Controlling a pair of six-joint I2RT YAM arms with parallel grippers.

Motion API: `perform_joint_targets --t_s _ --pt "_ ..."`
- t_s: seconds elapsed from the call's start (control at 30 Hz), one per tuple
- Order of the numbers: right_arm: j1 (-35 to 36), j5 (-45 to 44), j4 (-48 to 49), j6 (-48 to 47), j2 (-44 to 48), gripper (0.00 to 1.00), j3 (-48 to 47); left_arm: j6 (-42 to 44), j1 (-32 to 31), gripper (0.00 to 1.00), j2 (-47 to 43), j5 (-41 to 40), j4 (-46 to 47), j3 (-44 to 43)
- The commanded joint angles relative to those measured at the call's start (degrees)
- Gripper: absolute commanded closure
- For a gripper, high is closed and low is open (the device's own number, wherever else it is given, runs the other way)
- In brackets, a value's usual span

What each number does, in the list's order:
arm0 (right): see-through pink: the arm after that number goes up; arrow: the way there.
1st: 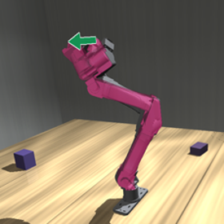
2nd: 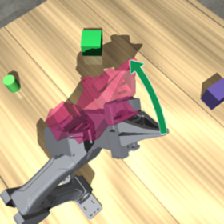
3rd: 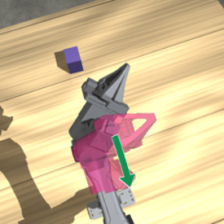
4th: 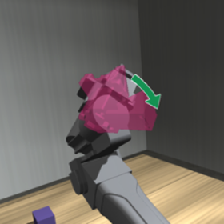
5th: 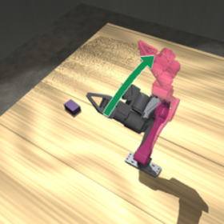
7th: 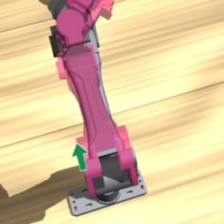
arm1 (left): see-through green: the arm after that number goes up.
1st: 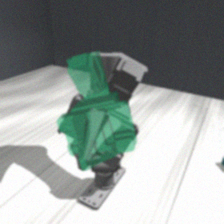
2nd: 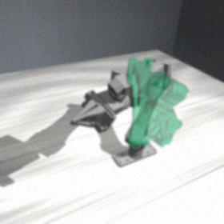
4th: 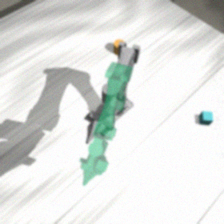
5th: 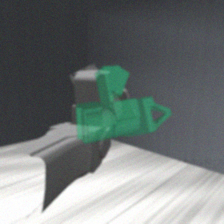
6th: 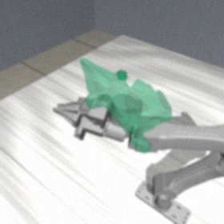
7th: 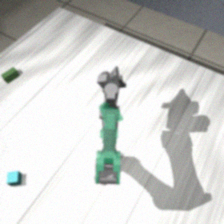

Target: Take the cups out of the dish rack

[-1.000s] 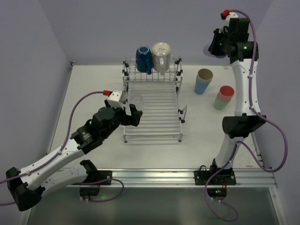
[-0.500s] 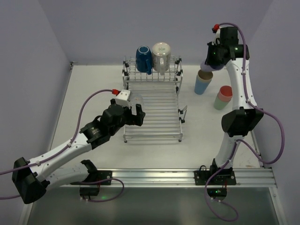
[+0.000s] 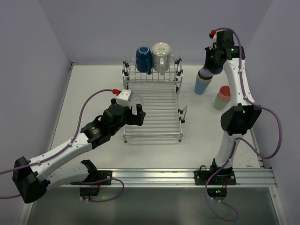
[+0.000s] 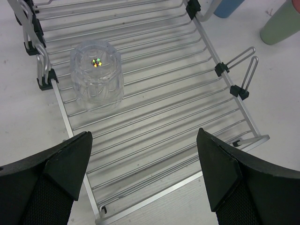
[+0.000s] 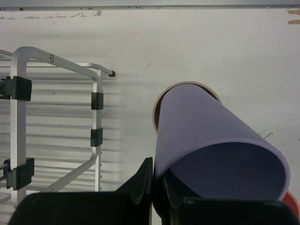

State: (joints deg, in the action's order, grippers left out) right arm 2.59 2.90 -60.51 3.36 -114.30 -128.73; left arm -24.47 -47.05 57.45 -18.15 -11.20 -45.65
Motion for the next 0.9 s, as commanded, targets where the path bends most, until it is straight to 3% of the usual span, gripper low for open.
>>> perform_joint_targets --t_s 0.0,0.47,0.6,0.7,0.73,0.87 --pt "0.05 1.41 -6.90 -7.57 -1.89 1.00 -2.58 0.65 -0.15 0.00 -0.23 0.31 2.33 -1.46" --pt "0.84 0.62 -6.47 -7.75 -8.48 1.00 -5.57 0.21 -0.06 0.00 0.29 0.05 2.94 -1.20" --pt "1.36 -0.43 -6.02 -7.93 -10.50 0.94 -7.24 -0.05 -0.06 0.00 0.64 0.05 3.55 -0.76" --pt "1.45 -1.05 -4.62 -8.10 -11.21 0.77 -7.42 -0.23 -0.06 0.00 1.08 0.13 3.99 -0.58" --pt "1.63 -1.22 -4.44 -8.10 -11.38 0.67 -7.59 -0.32 -0.06 0.00 1.26 0.22 4.17 -0.58" --pt "1.80 -1.40 -2.60 -8.01 -11.38 0.46 -7.86 -0.32 0.03 0.00 1.61 0.31 4.96 -0.67"
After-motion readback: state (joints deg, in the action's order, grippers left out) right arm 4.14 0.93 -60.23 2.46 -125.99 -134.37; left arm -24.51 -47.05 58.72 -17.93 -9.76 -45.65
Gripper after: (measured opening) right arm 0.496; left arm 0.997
